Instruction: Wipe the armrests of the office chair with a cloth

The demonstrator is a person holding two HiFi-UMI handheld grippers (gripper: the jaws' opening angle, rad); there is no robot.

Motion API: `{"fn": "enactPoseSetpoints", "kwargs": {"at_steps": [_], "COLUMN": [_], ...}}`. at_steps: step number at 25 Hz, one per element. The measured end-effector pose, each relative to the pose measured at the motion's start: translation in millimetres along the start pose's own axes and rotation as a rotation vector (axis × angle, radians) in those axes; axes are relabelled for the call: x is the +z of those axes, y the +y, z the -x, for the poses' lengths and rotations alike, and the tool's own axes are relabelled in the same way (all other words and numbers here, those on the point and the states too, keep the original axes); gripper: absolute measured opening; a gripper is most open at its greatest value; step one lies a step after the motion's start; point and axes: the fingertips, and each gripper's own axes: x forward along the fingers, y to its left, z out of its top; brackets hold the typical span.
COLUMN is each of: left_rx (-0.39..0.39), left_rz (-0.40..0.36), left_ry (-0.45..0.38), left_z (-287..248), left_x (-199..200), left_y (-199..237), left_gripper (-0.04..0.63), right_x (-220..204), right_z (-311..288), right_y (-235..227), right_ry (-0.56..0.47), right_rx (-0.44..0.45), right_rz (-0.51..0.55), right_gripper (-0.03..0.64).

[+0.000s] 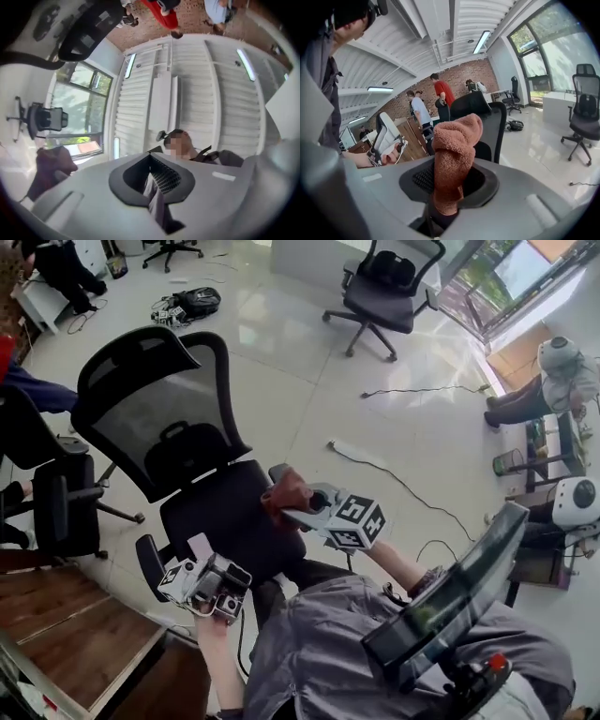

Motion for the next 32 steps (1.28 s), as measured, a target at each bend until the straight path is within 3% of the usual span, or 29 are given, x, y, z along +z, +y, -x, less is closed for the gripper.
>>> {"fn": "enactPoseSetpoints", "kwargs": {"at_steps": [2,6,8,10,11,13,15,17,20,21,22,25,26,29,31,32], "left_rx": [0.160,0.408,0.484,0.495,0.480,0.399,0.218,0.047,-0.097,-0.151,-0.200,-0.279,-0.293,-0.392,-0.471,-0.474], "left_rz": [-0.056,-0.183,-0.218,-0.212,-0.199,-0.139,-0.034,0.015,-0.069,-0.096,-0.094,0.025,0.036,-0.079,-0.061,-0.049], "left_ry": [0.088,0.205,0.342,0.437,0.448,0.392,0.286,0.291,0.553,0.603,0.596,0.408,0.382,0.448,0.446,0.418], "left_z": [-5.9,-15.3,-28.8,-43.0,-52.2,-72.8,-105.6,-149.2,-183.2,-191.1,-199.0,-223.3,-227.9,-224.3,-226.5,-230.9], "left_x": [-14.9,-30.9,-49.1,-63.7,-68.3,-69.4,-62.4,-68.0,-107.5,-113.6,-112.5,-91.2,-90.3,-109.2,-112.3,-108.1], "left_y": [9.6,24.1,31.3,36.2,37.0,33.4,20.8,3.9,-24.2,-34.9,-43.9,-55.3,-57.5,-76.8,-93.2,-95.5], "left_gripper": [0.015,0.015,0.015,0.017,0.017,0.015,0.023,0.015,0.015,0.014,0.015,0.017,0.017,0.011,0.011,0.009], "right_x": [12.4,33.7,41.4,47.7,49.7,51.5,54.4,59.9,67.0,69.9,72.8,77.3,78.4,83.5,86.3,87.6], "right_z": [2.4,4.8,6.6,8.5,9.7,11.6,15.3,19.6,17.8,16.7,16.3,19.5,20.1,21.2,23.3,23.9], "right_y": [4.8,6.4,6.2,6.6,7.9,11.9,11.6,8.7,12.1,12.9,13.1,12.1,12.0,12.3,12.9,13.1], "right_ry": [-0.029,-0.086,-0.111,-0.135,-0.143,-0.150,-0.156,-0.166,-0.173,-0.176,-0.179,-0.187,-0.189,-0.201,-0.206,-0.209], "right_rx": [0.017,0.034,0.035,0.033,0.033,0.039,0.034,0.020,0.018,0.018,0.018,0.009,0.007,0.003,-0.001,-0.002], "right_rz": [0.001,0.006,0.006,0.003,-0.001,0.000,0.012,0.025,0.038,0.043,0.047,0.058,0.062,0.073,0.078,0.080], "right_gripper": [0.100,0.100,0.100,0.100,0.100,0.100,0.100,0.100,0.100,0.100,0.100,0.100,0.100,0.100,0.100,0.100]}}
